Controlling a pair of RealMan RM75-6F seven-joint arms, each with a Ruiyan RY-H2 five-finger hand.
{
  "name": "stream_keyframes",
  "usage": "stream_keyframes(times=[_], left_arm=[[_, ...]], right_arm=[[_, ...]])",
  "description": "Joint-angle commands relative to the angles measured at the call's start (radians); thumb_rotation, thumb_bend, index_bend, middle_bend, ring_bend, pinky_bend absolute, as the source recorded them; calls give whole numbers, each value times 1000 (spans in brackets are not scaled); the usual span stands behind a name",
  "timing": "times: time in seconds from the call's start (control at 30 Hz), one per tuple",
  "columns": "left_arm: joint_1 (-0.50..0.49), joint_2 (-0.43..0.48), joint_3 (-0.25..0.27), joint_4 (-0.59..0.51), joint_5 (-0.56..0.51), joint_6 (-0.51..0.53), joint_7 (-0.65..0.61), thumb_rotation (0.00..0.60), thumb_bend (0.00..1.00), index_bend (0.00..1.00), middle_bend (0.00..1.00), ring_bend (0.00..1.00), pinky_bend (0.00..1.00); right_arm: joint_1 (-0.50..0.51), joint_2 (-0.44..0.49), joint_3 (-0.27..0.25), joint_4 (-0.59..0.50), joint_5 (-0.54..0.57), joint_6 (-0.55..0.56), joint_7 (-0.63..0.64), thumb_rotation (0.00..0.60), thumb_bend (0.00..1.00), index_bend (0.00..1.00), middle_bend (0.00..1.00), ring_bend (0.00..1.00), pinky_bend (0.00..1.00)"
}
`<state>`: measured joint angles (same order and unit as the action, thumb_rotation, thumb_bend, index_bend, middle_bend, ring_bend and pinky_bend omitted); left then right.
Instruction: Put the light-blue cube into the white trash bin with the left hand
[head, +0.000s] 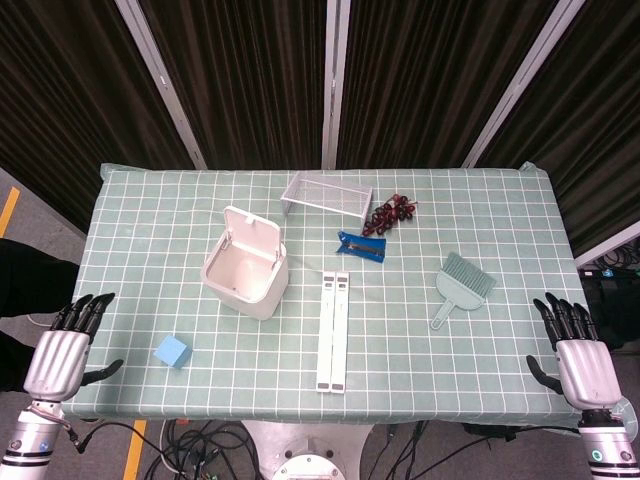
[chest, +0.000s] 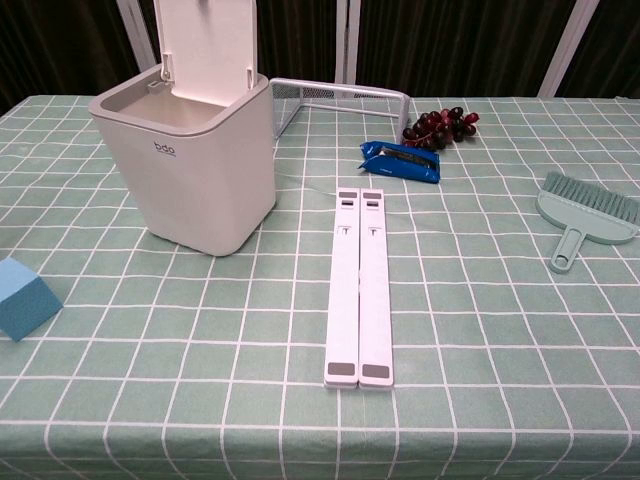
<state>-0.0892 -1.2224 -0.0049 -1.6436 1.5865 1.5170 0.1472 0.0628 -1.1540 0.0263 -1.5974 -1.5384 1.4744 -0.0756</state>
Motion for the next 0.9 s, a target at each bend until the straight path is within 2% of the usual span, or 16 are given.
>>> stream_keyframes(times=[0.03,0.43,0.67,0.9], left_arm=[[0,0,0,-1,-1,-1,1,600,0,66,118,83,172],[-12,-5,20,-6,8,-41,-9,600,0,67,118,83,172],[-54,-25,55,-27,43,-130,11,600,0,68,118,83,164],[-121,-64,45,-20,31,-237,28,600,0,67,119,83,168]], right_arm=[[0,-1,0,2,-1,1,1,600,228,0,0,0,0],[0,5,8,3,2,8,6,600,228,0,0,0,0],[15,24,25,-8,3,5,10,600,228,0,0,0,0],[23,33,36,-22,2,8,10,600,227,0,0,0,0]])
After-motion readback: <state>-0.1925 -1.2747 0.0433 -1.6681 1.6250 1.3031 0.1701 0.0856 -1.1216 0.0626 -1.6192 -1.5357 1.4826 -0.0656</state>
